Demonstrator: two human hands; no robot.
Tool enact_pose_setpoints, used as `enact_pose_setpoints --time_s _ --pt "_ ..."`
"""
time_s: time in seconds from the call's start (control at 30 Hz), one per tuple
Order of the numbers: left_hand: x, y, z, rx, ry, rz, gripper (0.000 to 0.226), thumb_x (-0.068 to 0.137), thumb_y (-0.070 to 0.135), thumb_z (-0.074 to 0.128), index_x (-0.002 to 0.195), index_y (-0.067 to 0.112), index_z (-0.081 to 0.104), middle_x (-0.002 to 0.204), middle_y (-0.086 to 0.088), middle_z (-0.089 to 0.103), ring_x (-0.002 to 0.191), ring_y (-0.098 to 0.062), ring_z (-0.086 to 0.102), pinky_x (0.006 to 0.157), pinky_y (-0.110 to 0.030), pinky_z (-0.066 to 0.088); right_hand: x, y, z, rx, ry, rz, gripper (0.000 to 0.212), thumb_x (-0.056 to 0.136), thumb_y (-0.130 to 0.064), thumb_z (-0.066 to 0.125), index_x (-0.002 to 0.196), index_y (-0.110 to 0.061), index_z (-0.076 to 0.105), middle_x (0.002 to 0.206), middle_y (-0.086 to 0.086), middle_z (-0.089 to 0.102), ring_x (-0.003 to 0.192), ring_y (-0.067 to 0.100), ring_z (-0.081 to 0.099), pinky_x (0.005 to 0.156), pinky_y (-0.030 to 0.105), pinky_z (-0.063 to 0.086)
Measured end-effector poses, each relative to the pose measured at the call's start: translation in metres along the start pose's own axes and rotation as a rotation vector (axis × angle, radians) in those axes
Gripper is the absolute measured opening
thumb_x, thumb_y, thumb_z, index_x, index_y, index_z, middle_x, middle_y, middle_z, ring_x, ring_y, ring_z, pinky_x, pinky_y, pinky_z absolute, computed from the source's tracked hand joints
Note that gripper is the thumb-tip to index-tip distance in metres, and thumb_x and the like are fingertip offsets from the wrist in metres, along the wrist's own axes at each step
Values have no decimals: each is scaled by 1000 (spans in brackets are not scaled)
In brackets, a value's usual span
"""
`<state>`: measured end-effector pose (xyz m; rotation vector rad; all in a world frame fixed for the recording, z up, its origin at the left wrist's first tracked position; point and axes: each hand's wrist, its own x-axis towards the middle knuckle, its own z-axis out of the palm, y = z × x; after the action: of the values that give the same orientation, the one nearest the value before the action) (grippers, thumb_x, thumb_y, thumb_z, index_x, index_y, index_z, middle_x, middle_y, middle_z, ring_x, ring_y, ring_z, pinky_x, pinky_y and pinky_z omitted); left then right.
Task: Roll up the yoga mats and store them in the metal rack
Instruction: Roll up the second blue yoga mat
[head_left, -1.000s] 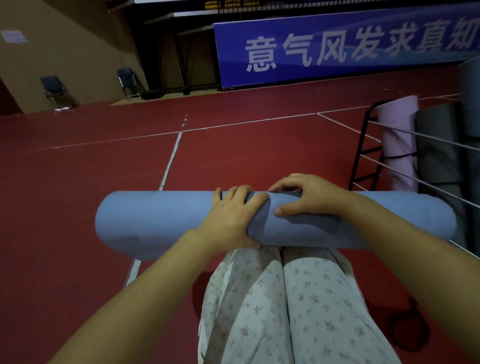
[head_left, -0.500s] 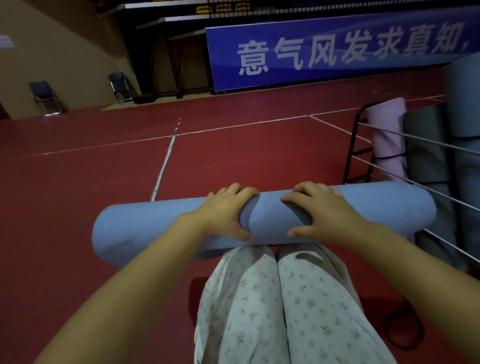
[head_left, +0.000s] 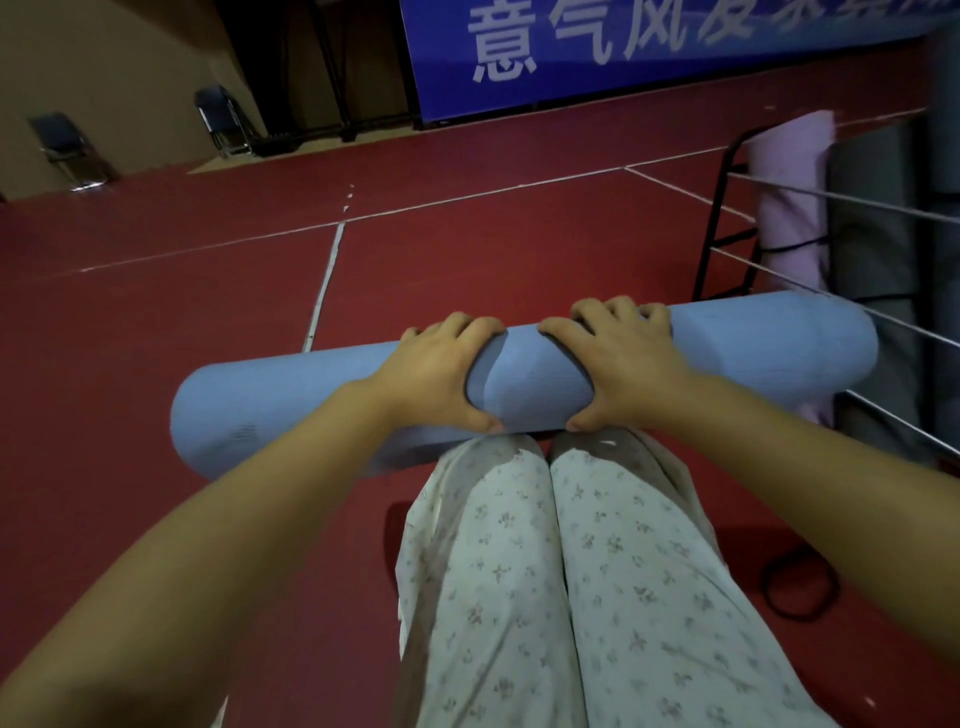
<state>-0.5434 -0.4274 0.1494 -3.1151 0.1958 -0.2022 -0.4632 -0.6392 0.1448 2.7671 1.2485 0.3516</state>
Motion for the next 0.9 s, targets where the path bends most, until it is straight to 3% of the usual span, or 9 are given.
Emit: enact_pose_setpoints --time_s 0.4,0.57,0.73,0.8,0.9 --pt "-33 26 -89 83 97 123 100 54 79 53 136 26 33 123 0 50 105 -22 54 84 -42 47 -45 12 -88 -26 179 -106 98 52 -70 65 136 -37 28 115 -2 41 100 21 38 79 39 29" --pt "-70 48 -95 11 -53 124 99 52 82 56 135 36 28 127 10 48 104 -12 54 84 -32 47 -85 1 -92 35 45 -161 97 54 -78 60 136 -39 26 116 -8 40 101 16 37 79 37 34" --pt "-88 56 -40 -144 -258 123 93 58 76 66 134 38 26 127 15 46 107 -7 53 87 -30 48 -104 -13 -51 143 -192 -235 98 61 -80 58 141 -46 14 121 -15 32 103 9 29 84 30 27" --pt "-90 55 -28 -212 -255 114 92 60 73 69 135 38 28 126 18 44 104 -4 52 86 -27 48 -105 -12 -41 161 -194 -245 98 61 -80 58 141 -47 13 118 -16 30 100 7 25 83 30 24" --pt "-83 49 -30 -260 -243 103 91 59 72 71 134 41 31 128 19 46 108 -2 51 89 -25 46 -94 -4 -38 200 -217 -247 99 58 -83 57 140 -48 15 115 -18 31 99 6 28 88 31 30"
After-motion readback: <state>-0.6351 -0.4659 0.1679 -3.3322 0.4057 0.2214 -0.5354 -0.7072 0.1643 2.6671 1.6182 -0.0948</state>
